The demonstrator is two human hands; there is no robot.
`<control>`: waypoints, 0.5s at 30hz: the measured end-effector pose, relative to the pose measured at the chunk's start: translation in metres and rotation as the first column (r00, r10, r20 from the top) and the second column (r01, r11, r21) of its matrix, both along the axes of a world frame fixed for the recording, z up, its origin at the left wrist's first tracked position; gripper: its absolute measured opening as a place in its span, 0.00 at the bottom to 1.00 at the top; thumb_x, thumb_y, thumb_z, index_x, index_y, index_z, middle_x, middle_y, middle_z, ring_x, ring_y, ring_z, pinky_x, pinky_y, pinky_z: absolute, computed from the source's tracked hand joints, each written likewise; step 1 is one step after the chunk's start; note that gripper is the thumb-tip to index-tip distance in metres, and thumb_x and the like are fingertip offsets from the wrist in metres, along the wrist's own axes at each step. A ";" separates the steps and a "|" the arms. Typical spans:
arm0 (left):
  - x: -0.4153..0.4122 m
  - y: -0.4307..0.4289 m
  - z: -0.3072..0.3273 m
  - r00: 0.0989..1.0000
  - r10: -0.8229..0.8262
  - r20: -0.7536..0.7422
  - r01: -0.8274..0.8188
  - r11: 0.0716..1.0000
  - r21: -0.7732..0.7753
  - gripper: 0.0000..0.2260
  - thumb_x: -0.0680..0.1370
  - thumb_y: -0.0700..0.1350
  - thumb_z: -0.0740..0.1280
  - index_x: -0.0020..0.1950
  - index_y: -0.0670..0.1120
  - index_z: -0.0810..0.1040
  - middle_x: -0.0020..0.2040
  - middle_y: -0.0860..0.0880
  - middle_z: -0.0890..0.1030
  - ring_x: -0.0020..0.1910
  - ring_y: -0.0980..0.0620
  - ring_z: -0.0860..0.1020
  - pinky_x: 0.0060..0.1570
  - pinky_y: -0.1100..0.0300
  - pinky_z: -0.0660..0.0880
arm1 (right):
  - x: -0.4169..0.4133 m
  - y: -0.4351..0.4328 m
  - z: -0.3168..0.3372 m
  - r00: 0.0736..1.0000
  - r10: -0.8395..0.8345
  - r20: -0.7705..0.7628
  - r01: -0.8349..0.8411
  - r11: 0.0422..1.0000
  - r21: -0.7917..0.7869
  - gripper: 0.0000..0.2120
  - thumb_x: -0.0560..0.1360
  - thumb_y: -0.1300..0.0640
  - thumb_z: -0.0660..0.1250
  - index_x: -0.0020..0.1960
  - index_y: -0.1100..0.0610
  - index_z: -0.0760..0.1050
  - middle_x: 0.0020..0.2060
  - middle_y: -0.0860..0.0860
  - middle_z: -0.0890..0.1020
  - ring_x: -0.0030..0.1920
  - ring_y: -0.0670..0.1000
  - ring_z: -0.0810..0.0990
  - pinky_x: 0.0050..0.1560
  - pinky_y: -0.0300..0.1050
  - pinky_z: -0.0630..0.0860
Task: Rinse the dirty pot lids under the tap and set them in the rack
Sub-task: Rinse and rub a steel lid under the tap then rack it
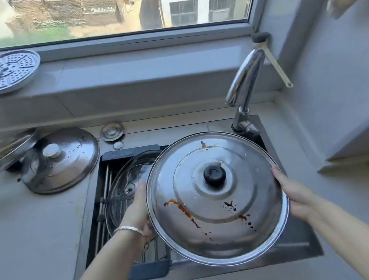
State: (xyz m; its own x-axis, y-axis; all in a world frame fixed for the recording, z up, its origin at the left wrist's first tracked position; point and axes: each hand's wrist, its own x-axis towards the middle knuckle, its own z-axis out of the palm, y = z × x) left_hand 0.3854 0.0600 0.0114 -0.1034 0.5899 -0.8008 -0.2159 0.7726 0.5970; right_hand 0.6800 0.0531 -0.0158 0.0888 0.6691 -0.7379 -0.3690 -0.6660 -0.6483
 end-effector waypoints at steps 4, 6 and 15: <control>0.035 -0.002 -0.018 0.972 0.207 0.114 -0.207 0.978 -0.019 0.31 0.73 0.66 0.60 0.60 0.40 0.75 0.57 0.40 0.80 0.56 0.42 0.78 0.60 0.46 0.73 | 0.031 0.006 -0.012 0.998 0.050 0.040 -0.051 0.998 0.040 0.20 0.80 0.46 0.52 0.53 0.59 0.76 0.42 0.53 0.84 0.42 0.50 0.83 0.42 0.46 0.76; 0.048 0.000 -0.023 0.956 0.274 -0.107 -0.275 0.961 0.005 0.32 0.73 0.65 0.61 0.63 0.39 0.72 0.59 0.42 0.78 0.55 0.43 0.77 0.59 0.48 0.73 | 0.042 0.014 -0.019 0.978 0.126 0.168 -0.132 0.991 0.025 0.19 0.80 0.47 0.54 0.57 0.59 0.75 0.47 0.56 0.83 0.48 0.55 0.81 0.49 0.52 0.77; 0.059 0.020 -0.009 0.795 0.421 -0.437 -0.381 0.907 0.181 0.20 0.76 0.63 0.57 0.47 0.45 0.70 0.36 0.50 0.70 0.33 0.50 0.69 0.41 0.57 0.66 | 0.041 0.104 -0.022 0.782 0.240 0.575 -0.268 0.963 -0.037 0.23 0.75 0.42 0.61 0.47 0.65 0.76 0.31 0.55 0.76 0.29 0.52 0.75 0.30 0.42 0.73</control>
State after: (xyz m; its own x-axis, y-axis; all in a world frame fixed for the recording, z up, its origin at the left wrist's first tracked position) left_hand 0.4447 0.0798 0.0022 -0.6849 0.4735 -0.5538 -0.1840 0.6230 0.7603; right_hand 0.7208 0.1572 -0.0376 0.3053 0.7576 -0.5769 0.2545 -0.6487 -0.7172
